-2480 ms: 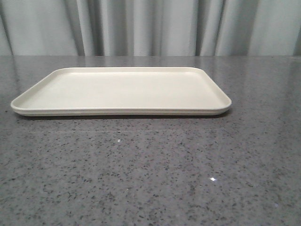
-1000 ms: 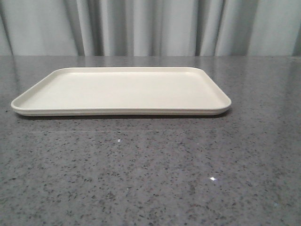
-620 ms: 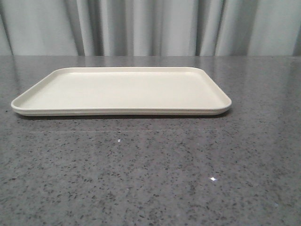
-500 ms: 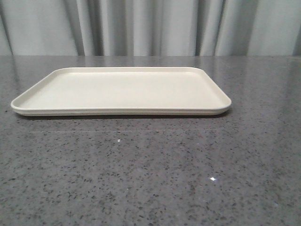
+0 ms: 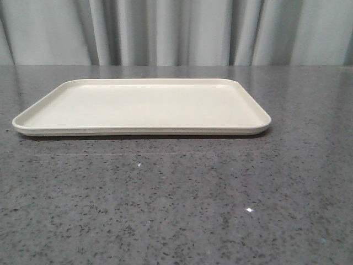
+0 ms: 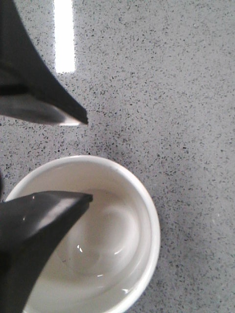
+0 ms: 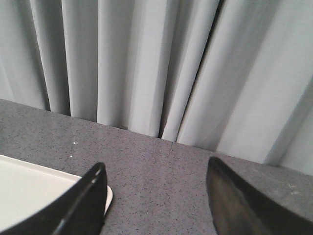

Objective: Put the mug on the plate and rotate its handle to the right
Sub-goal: 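Grasp the white mug's rim with the left gripper, then lift the mug and lower it onto the cream tray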

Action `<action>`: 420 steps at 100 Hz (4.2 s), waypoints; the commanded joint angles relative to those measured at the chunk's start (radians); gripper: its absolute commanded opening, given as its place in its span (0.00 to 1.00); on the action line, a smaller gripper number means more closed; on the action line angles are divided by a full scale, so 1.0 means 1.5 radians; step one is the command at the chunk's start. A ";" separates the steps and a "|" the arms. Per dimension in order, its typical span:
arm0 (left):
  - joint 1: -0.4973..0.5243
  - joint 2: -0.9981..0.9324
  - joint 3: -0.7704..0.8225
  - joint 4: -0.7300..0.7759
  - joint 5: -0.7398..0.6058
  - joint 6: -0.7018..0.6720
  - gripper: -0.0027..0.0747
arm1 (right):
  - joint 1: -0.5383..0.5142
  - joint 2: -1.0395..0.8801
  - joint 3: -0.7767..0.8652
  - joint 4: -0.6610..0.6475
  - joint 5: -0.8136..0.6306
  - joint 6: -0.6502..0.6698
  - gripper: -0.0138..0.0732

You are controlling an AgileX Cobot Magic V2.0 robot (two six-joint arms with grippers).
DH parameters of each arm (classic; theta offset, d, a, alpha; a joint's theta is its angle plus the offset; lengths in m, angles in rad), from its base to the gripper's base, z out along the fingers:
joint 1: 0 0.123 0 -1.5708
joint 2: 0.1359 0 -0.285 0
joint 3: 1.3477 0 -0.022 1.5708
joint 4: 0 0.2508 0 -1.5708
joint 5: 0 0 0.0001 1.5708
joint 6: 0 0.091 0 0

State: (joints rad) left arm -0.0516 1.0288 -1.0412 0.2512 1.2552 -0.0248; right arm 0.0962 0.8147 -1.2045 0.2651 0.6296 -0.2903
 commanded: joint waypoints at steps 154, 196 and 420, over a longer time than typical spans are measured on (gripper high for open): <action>0.001 0.099 -0.044 -0.014 -0.085 0.029 0.02 | 0.002 0.000 -0.021 0.002 -0.015 -0.006 0.68; -0.003 0.105 -0.175 -0.142 -0.094 0.078 0.02 | 0.002 0.000 -0.021 0.002 -0.005 -0.006 0.68; -0.303 0.566 -0.583 -0.246 0.004 0.117 0.35 | 0.002 0.033 -0.021 0.002 0.042 -0.006 0.68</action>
State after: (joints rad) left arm -0.4982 1.9289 -1.8847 -0.1079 1.2439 0.1472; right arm 0.0962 0.8621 -1.2045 0.2630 0.7556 -0.2903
